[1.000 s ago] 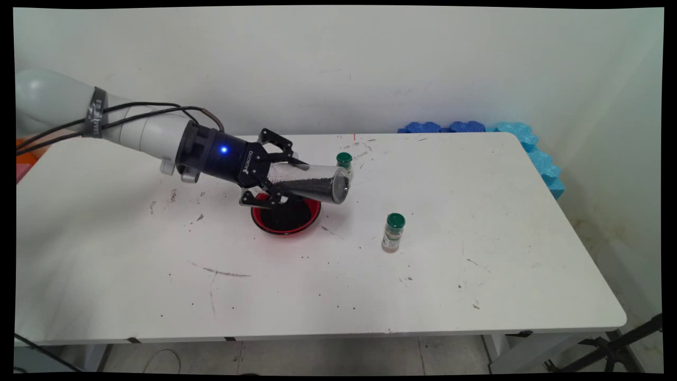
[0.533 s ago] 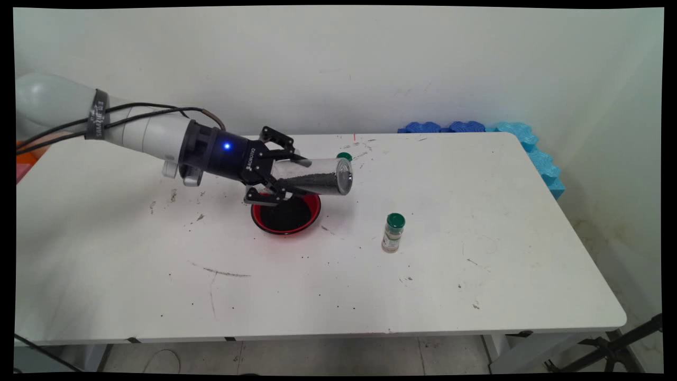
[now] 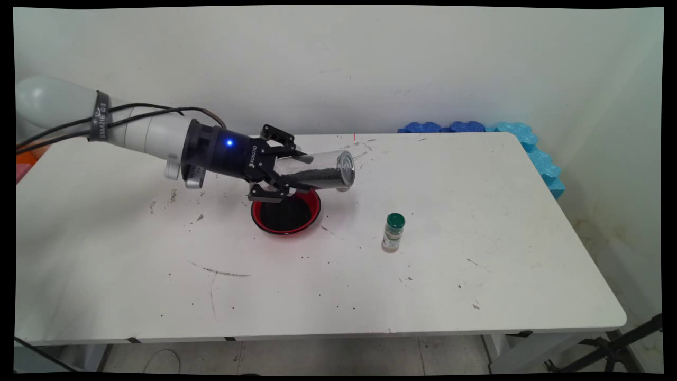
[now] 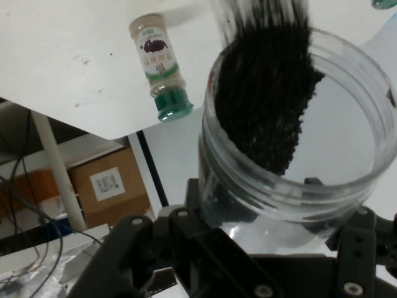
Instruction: Pour the black seasoning powder in the red bowl
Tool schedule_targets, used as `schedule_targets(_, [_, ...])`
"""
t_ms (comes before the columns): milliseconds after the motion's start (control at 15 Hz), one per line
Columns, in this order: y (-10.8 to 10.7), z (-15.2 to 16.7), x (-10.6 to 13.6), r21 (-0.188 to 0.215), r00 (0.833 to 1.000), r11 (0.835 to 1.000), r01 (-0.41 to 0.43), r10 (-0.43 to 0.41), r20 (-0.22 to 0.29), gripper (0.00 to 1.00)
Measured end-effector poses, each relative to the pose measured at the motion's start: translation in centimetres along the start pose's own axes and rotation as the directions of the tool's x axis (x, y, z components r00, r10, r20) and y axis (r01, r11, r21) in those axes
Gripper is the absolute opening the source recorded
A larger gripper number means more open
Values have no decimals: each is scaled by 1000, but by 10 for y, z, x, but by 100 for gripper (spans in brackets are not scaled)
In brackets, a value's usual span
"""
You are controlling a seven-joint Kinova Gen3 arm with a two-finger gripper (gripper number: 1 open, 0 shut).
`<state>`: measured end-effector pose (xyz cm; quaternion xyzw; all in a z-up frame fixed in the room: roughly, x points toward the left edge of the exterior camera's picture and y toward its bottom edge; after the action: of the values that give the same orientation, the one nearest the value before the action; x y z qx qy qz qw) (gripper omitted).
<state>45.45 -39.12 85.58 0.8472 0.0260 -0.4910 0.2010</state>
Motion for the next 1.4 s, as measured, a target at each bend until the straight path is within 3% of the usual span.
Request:
schedule_targets(1000, [2,6,0,-51,998,997,65,-64,18,0])
schedule_targets(1400, [4,7,2,-47,1000,999,-11,11,9,0])
